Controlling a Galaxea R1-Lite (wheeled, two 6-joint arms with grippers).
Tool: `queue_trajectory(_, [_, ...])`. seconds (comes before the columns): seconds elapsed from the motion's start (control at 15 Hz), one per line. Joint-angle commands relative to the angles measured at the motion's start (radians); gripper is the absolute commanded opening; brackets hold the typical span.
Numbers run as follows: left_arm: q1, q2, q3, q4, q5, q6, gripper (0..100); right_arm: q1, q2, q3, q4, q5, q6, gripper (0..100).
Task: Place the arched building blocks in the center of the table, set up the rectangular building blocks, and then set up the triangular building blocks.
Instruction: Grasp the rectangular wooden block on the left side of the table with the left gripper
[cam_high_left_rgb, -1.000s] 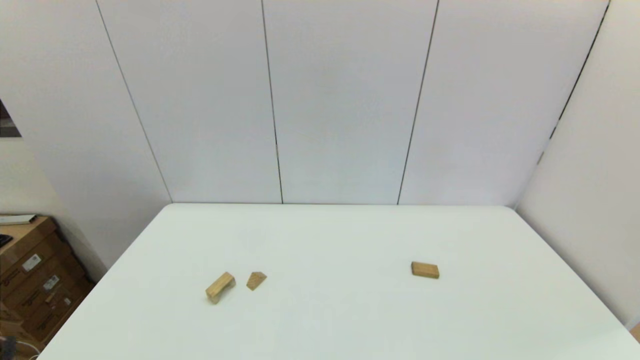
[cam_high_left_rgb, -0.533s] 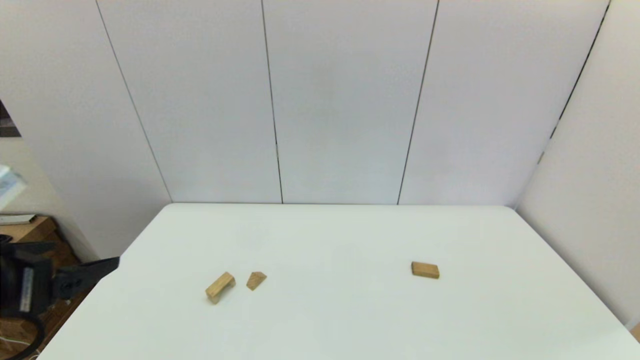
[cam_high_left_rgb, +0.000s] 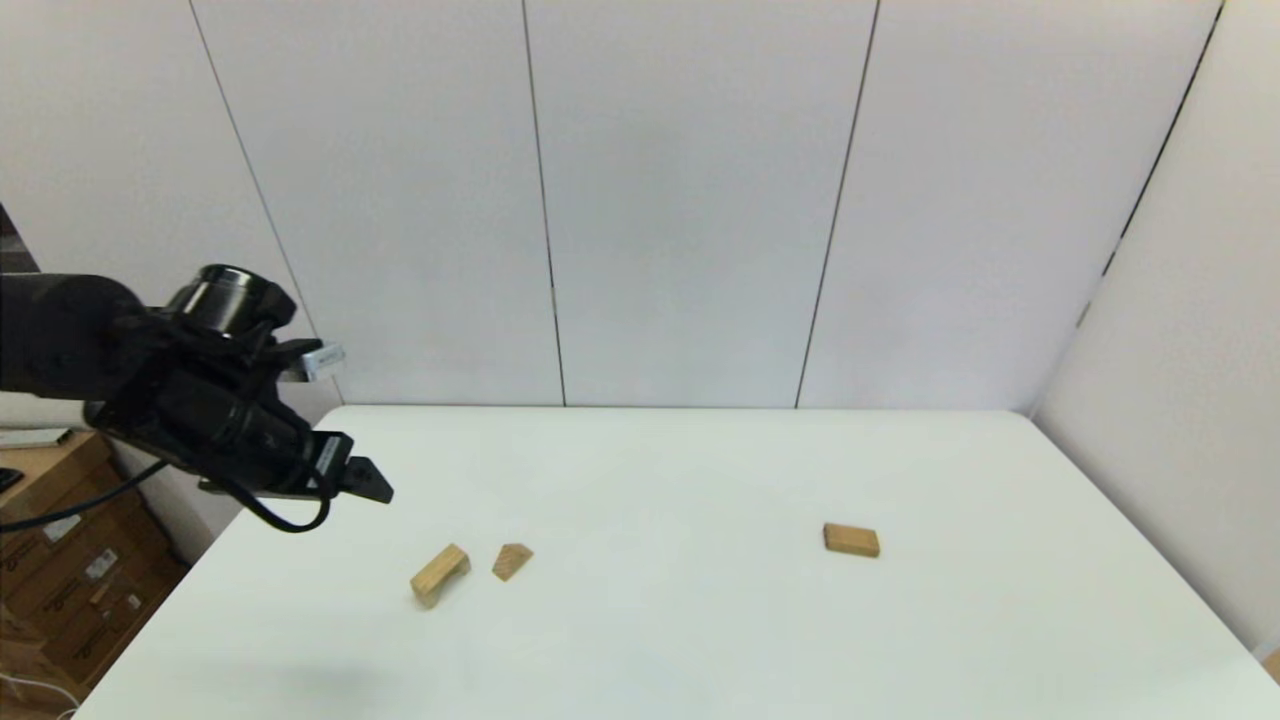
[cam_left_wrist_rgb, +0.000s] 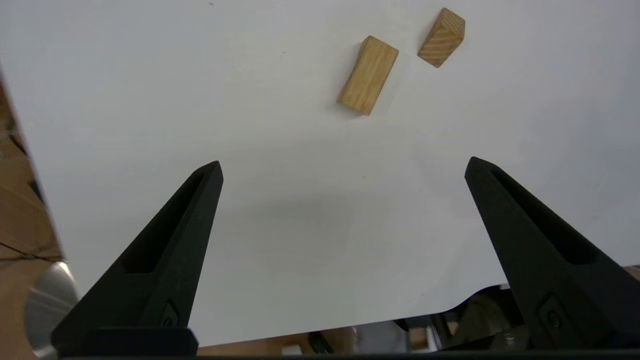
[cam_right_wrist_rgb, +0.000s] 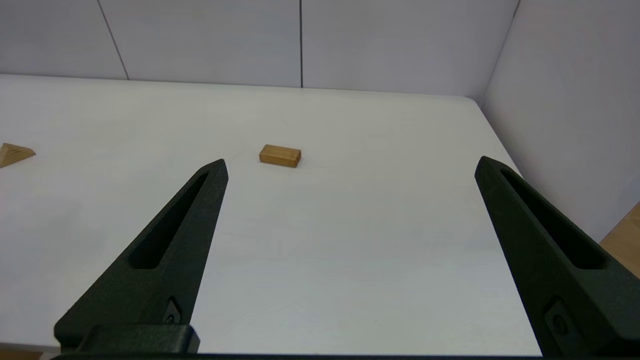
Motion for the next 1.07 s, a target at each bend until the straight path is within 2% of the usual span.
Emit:
queue_trajectory(0.07, [-0.063, 0.293, -0.204, 0.168, -0.001, -0.096, 100, 0.0, 0.0, 0.002, 0.0, 0.001, -0.001, 100])
queue_trajectory(0.2, [-0.071, 0.359, -0.282, 0.259, -0.006, -0.099, 100, 0.0, -0.002, 0.002, 0.0, 0.001, -0.001, 100])
queue_trajectory(0.33, [-0.071, 0.405, -0.334, 0.294, -0.015, -0.082, 100, 0.0, -0.002, 0.002, 0.0, 0.001, -0.001, 100])
queue_trajectory(0.8, [-0.072, 0.567, -0.443, 0.292, -0.01, -0.067, 100, 0.0, -0.002, 0.002, 0.0, -0.001, -0.001, 100])
queue_trajectory(1.07, [-0.074, 0.581, -0.487, 0.242, -0.004, -0.067, 100, 0.0, -0.002, 0.002, 0.0, 0.001, -0.001, 100])
